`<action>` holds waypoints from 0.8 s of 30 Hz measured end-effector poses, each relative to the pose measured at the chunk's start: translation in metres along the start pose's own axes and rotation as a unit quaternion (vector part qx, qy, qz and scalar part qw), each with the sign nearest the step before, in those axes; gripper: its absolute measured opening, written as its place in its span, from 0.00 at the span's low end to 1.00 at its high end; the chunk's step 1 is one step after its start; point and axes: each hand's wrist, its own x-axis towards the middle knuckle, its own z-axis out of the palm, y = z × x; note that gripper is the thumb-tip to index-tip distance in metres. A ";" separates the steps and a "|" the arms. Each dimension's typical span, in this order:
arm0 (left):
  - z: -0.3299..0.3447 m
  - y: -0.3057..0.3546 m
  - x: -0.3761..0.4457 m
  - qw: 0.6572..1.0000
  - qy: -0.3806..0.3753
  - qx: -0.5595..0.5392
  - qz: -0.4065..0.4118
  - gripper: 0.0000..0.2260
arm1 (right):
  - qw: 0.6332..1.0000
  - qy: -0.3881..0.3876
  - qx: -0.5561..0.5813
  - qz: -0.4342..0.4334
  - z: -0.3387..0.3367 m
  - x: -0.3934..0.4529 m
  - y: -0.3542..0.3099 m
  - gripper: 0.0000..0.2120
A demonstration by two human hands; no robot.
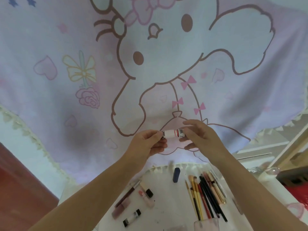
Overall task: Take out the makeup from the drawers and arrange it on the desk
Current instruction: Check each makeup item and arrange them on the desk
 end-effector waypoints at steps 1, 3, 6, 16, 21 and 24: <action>0.001 -0.002 0.001 1.000 -0.003 -0.003 -0.003 0.08 | 1.000 0.012 -0.006 0.007 -0.001 0.001 0.002 0.06; 0.001 -0.008 0.002 1.000 -0.003 -0.009 -0.022 0.08 | 0.999 0.009 -0.035 0.002 -0.002 0.001 0.007 0.09; -0.001 -0.018 0.003 0.994 -0.036 0.070 -0.069 0.07 | 0.998 -0.025 -0.060 -0.003 -0.005 -0.001 0.017 0.12; -0.021 -0.086 0.020 0.922 -0.194 0.258 -0.212 0.12 | 0.966 -0.134 -0.210 0.072 -0.007 -0.012 0.067 0.15; -0.032 -0.148 0.030 0.901 -0.168 0.325 -0.232 0.09 | 0.959 -0.072 -0.207 0.177 -0.020 -0.024 0.127 0.10; -0.039 -0.181 0.039 0.893 -0.106 0.392 -0.192 0.07 | 0.901 -0.110 -0.337 0.248 -0.025 -0.037 0.179 0.11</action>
